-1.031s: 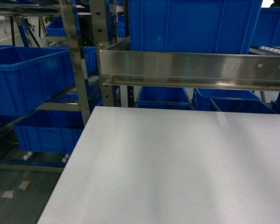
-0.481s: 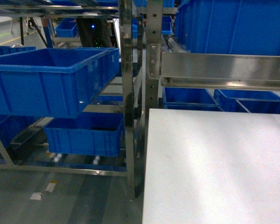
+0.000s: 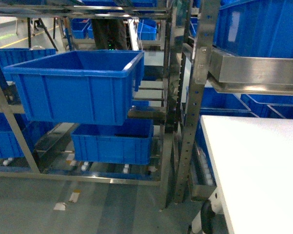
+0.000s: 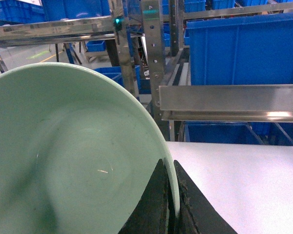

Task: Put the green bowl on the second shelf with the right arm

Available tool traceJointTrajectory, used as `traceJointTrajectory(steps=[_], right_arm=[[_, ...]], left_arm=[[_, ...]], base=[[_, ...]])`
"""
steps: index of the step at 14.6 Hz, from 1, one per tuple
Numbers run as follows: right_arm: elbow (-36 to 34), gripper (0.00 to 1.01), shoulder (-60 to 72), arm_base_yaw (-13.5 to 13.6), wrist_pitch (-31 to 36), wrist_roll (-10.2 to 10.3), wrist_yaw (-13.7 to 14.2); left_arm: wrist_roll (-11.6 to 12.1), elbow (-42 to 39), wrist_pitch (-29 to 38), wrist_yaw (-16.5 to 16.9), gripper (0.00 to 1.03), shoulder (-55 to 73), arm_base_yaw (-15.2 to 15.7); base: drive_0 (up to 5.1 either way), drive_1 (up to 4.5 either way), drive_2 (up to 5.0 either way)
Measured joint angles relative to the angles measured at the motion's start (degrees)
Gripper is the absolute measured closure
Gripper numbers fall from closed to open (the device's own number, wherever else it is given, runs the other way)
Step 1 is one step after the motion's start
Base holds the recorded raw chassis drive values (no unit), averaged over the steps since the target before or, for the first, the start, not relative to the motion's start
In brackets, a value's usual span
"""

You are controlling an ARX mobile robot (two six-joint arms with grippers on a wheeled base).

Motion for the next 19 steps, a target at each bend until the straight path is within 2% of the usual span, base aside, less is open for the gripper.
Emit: traceJointTrajectory(steps=[19], right_arm=[[0.00,0.99,0.02,0.02,-0.07,0.00,0.02]], left_arm=[[0.00,0.02,0.00,0.00,0.05,0.00,0.00]], base=[[-4.9,2.46,2.5]])
